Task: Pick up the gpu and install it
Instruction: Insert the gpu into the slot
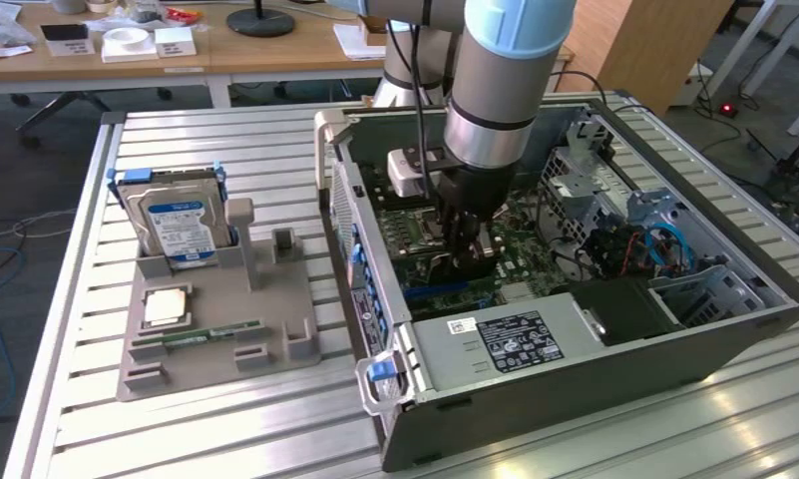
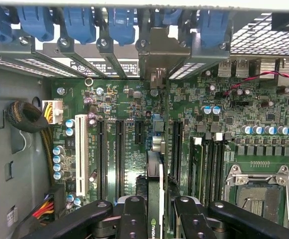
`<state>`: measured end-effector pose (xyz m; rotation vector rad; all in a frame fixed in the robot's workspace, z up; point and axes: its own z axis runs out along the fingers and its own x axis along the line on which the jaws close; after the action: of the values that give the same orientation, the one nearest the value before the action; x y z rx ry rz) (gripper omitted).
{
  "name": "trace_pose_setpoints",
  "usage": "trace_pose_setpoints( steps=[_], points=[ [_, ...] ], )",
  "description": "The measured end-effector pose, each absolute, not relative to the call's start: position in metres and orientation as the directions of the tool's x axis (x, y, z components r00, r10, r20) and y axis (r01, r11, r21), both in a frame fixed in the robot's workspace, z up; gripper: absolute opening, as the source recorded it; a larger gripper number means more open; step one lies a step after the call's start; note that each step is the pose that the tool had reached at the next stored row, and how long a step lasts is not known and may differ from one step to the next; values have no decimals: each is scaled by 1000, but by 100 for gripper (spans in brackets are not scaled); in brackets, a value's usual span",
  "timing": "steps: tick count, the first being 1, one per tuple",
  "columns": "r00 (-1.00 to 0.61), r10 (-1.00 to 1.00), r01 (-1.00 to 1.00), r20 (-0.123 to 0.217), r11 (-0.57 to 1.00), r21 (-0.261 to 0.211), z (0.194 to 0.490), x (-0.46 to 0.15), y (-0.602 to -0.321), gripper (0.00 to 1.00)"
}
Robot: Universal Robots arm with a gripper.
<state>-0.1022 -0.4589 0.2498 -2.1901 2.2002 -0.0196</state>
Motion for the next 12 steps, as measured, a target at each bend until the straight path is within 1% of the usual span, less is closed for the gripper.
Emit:
trace_pose_setpoints(
  steps=[12],
  points=[
    [-4, -1000, -999, -18, 5, -35, 248, -102, -459, 26]
  ],
)
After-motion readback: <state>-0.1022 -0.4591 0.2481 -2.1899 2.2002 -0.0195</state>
